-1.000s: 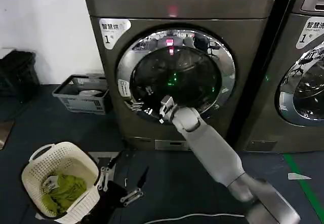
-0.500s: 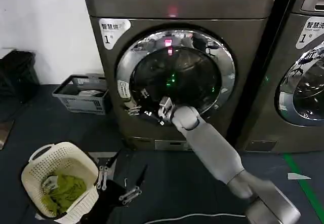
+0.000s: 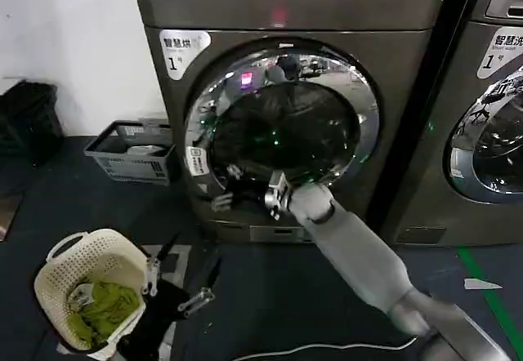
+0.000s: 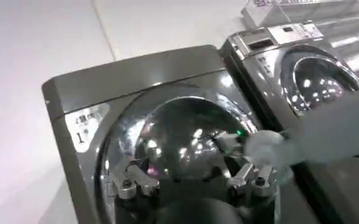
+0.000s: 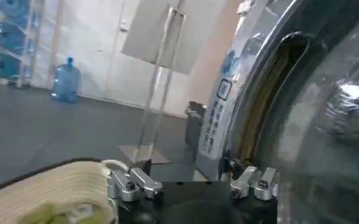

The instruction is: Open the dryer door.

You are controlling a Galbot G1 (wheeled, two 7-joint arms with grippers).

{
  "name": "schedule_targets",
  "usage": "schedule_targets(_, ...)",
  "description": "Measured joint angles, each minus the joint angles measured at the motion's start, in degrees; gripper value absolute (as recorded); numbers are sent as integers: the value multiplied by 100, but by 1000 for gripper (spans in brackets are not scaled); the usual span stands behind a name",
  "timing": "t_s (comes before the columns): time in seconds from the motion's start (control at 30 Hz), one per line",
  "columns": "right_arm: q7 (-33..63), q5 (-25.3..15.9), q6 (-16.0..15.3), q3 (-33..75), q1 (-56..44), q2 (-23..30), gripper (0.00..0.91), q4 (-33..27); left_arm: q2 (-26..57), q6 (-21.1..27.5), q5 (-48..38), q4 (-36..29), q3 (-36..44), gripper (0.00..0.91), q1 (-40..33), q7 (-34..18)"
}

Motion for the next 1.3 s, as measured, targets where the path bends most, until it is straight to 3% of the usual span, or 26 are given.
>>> schedule_targets(0.67,-840,963,-37,-434,-421,-1295,907,1573,195,189,-816,41,-661,907,-186,59)
schedule_targets(0.97,-1452,1287,199,-312,-600,-1806,907,2165,413,333,-1554,248,-1619,907,-492,174)
schedule_targets(1.3,-2266,1608,211,106,-941,-2342,907,2728,724,630,-2266,517,-2377,907,-862,199)
